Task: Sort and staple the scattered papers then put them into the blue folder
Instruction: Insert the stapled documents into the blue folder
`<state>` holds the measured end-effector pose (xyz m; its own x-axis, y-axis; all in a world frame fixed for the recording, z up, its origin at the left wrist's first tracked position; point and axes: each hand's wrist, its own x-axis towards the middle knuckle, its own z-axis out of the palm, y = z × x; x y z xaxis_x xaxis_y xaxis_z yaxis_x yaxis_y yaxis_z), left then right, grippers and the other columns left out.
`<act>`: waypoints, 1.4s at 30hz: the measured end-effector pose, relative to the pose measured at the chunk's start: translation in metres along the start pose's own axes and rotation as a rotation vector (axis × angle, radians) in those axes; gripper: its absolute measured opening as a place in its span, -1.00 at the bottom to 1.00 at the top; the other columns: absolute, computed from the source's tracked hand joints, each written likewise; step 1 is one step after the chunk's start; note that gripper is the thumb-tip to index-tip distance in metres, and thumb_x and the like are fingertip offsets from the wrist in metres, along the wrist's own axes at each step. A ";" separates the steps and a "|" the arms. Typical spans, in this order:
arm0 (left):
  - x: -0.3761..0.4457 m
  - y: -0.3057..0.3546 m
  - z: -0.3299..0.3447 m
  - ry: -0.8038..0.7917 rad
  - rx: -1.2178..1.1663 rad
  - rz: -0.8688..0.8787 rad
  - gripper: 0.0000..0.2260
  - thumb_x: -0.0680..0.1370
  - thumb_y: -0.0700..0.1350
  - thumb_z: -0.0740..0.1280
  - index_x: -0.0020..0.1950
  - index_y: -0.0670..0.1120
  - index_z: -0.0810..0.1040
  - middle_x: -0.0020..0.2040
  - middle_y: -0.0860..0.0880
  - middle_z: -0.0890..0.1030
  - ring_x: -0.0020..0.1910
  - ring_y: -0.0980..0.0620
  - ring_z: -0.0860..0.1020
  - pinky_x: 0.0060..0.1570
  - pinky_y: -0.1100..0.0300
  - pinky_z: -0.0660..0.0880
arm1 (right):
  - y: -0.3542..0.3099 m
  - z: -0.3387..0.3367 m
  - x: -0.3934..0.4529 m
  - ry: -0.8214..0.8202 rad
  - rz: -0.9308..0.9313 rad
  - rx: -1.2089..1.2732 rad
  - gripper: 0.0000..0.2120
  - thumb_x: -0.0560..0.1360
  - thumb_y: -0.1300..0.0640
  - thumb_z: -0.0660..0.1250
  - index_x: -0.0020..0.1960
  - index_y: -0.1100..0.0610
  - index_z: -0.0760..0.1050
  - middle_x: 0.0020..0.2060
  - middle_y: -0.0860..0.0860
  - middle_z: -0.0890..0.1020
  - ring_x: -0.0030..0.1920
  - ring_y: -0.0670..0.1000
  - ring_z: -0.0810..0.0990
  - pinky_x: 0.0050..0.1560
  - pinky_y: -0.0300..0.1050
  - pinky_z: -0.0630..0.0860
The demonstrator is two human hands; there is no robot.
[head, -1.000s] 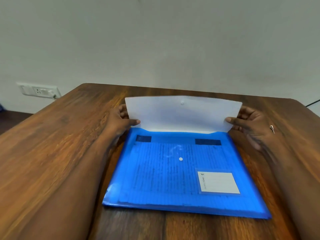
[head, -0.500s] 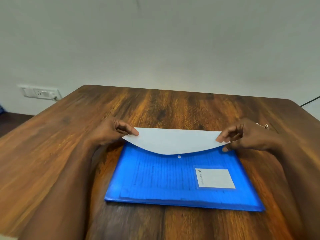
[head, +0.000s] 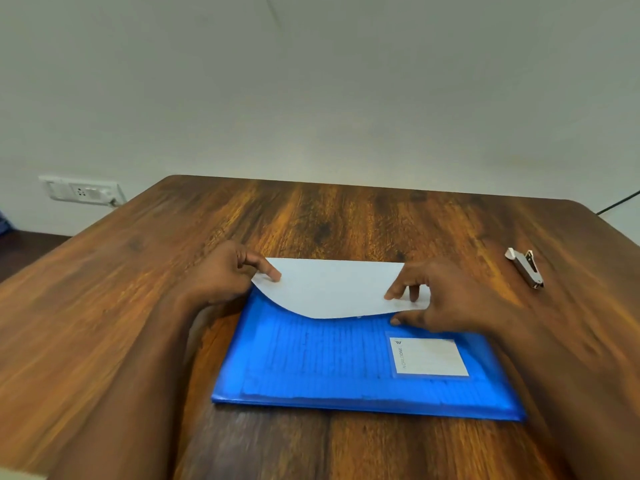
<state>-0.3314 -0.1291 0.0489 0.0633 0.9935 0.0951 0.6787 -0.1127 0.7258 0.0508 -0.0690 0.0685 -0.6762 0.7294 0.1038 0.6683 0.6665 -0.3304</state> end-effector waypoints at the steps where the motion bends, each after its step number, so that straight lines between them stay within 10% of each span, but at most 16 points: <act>1: -0.002 0.004 0.000 0.023 0.021 0.049 -0.46 0.53 -0.51 0.25 0.00 0.09 0.80 0.13 0.15 0.72 0.11 0.14 0.65 0.20 0.04 0.63 | -0.004 0.004 0.000 0.014 -0.023 0.018 -0.64 0.36 -0.18 0.62 0.12 -0.16 0.68 -0.03 -0.26 0.62 -0.05 -0.18 0.59 0.02 -0.11 0.61; 4: -0.010 0.027 0.000 0.090 -0.123 0.268 -0.69 0.54 -0.44 0.30 0.13 -0.18 0.74 0.04 0.08 0.74 -0.09 0.32 0.65 -0.03 0.44 0.53 | -0.010 0.015 0.003 0.056 -0.083 0.056 -0.66 0.39 -0.20 0.60 0.12 -0.14 0.69 0.00 -0.26 0.64 -0.05 -0.18 0.61 0.03 -0.26 0.53; 7: -0.015 0.043 0.003 0.152 -0.376 0.328 -0.64 0.46 -0.34 0.32 0.24 -0.28 0.65 0.16 -0.14 0.72 0.09 0.16 0.71 0.15 0.25 0.62 | -0.016 0.022 0.005 0.076 -0.112 0.138 -0.75 0.46 -0.12 0.56 0.11 -0.14 0.70 0.00 -0.27 0.65 -0.02 -0.16 0.62 -0.10 -0.37 0.50; 15: -0.005 0.069 0.081 -0.107 0.325 0.316 -0.51 0.39 0.31 0.56 0.25 0.17 0.65 0.18 0.26 0.63 0.16 0.24 0.54 0.23 0.13 0.52 | -0.023 0.035 0.006 0.067 -0.116 0.052 -0.62 0.42 -0.29 0.52 0.15 -0.14 0.68 0.06 -0.27 0.60 -0.01 -0.15 0.58 -0.03 -0.18 0.60; 42: 0.006 0.064 0.095 -0.075 0.267 0.281 -0.87 0.64 -0.11 0.37 0.12 -0.01 0.70 0.05 0.07 0.70 -0.01 0.11 0.59 0.04 0.04 0.60 | -0.026 0.042 0.011 0.125 -0.109 -0.032 -0.84 0.59 0.06 0.39 0.15 -0.06 0.68 -0.01 -0.16 0.66 0.00 -0.09 0.58 0.04 0.02 0.59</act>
<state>-0.2178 -0.1281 0.0310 0.3201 0.9244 0.2074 0.7929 -0.3812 0.4753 0.0129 -0.0850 0.0390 -0.7025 0.6650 0.2536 0.6045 0.7456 -0.2806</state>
